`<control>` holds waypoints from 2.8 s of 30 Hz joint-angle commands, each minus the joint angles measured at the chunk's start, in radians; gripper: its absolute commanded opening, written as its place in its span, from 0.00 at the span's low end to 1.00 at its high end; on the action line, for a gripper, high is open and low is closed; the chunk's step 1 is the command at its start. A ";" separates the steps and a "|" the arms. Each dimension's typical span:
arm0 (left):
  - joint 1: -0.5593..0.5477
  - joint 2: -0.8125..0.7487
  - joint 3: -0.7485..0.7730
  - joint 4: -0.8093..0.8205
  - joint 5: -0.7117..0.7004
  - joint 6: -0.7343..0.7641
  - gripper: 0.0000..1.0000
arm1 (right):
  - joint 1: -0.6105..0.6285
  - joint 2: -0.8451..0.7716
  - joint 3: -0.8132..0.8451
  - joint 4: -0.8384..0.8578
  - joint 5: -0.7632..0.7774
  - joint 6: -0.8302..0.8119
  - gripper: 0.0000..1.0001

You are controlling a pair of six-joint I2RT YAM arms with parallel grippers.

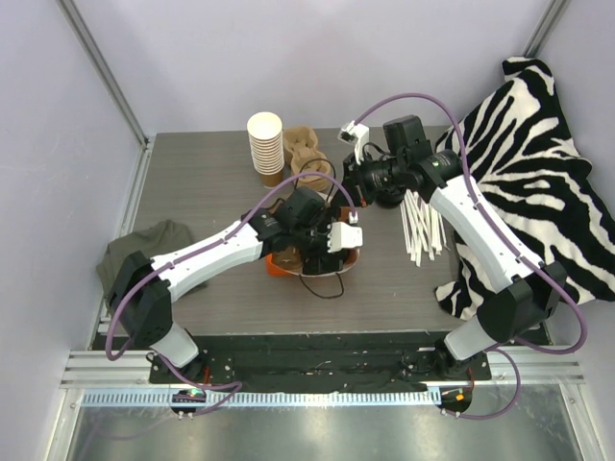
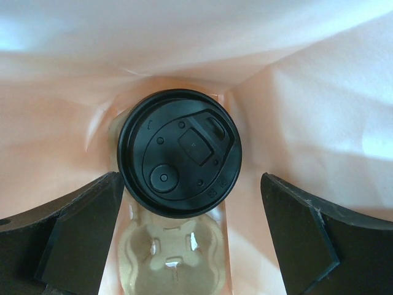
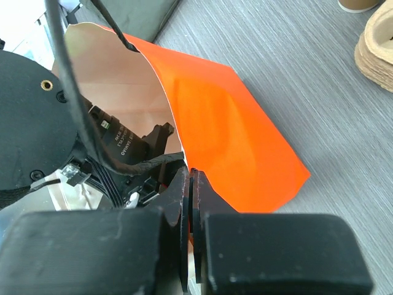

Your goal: Pack the takeout coffee

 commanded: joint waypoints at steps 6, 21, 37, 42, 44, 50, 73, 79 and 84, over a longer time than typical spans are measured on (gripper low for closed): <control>0.060 -0.113 -0.002 0.150 -0.031 -0.007 1.00 | -0.016 0.027 0.004 -0.169 0.087 -0.037 0.01; 0.074 -0.133 0.041 0.147 0.028 -0.024 1.00 | -0.014 0.042 0.024 -0.167 0.108 -0.044 0.01; 0.123 -0.089 0.166 0.017 0.136 -0.079 1.00 | -0.014 0.052 0.025 -0.157 0.122 -0.049 0.01; 0.129 -0.084 0.169 0.012 0.158 -0.077 1.00 | -0.014 0.058 0.031 -0.161 0.124 -0.049 0.01; 0.129 -0.080 0.164 0.015 0.156 -0.073 0.99 | -0.014 0.064 0.033 -0.163 0.124 -0.046 0.01; 0.130 -0.092 0.121 0.025 0.170 -0.028 0.94 | -0.014 0.073 0.037 -0.170 0.133 -0.041 0.01; 0.129 -0.075 0.103 -0.067 0.177 0.062 0.90 | -0.032 0.118 0.088 -0.198 0.059 -0.029 0.01; 0.130 -0.061 0.109 -0.113 0.182 0.107 0.88 | -0.034 0.121 0.096 -0.200 0.049 -0.030 0.01; 0.130 -0.060 0.110 -0.106 0.173 0.114 0.88 | -0.034 0.147 0.131 -0.224 0.035 -0.032 0.06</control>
